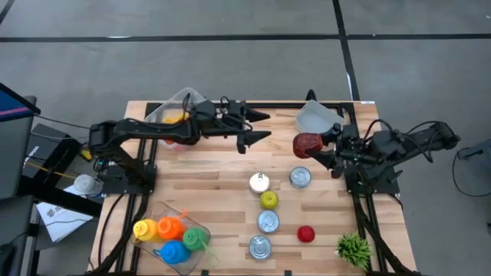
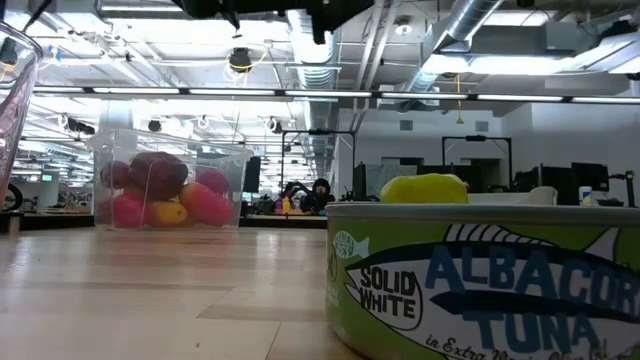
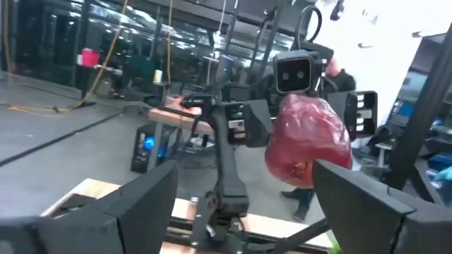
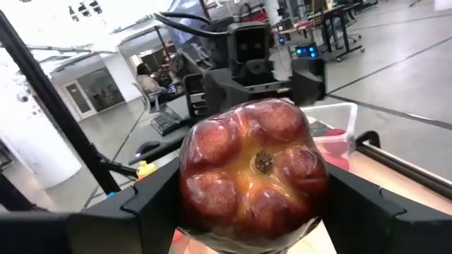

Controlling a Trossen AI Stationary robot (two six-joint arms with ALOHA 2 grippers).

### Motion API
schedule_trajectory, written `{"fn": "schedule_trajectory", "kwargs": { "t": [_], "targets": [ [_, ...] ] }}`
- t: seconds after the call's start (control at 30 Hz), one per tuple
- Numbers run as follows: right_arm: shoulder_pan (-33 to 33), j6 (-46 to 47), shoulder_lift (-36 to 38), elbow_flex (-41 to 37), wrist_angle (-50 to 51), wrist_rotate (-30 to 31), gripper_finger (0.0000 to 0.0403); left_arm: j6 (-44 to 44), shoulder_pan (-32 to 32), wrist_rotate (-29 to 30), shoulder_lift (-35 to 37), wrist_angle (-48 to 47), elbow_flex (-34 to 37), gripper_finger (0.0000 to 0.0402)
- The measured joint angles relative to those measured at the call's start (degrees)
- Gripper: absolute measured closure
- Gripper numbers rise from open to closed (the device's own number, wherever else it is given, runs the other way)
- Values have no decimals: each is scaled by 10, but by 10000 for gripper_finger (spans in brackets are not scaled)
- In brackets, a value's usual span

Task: Pick & Place Food Item
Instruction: Put the red apple into the white bin

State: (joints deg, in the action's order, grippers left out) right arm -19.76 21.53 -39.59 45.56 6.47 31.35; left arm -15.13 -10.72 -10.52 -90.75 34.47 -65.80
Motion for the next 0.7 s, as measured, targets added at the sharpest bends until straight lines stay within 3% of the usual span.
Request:
{"fn": "schedule_trajectory", "kwargs": {
  "t": [0.47, 0.7],
  "targets": [
    [72, -6, -76, 0, -38, -51, 127, -6, 34, -2, -13, 3, 0, 19],
    [109, -22, -113, 0, -105, -113, 127, -4, 40, 0, -13, -23, 0, 14]
  ]
}}
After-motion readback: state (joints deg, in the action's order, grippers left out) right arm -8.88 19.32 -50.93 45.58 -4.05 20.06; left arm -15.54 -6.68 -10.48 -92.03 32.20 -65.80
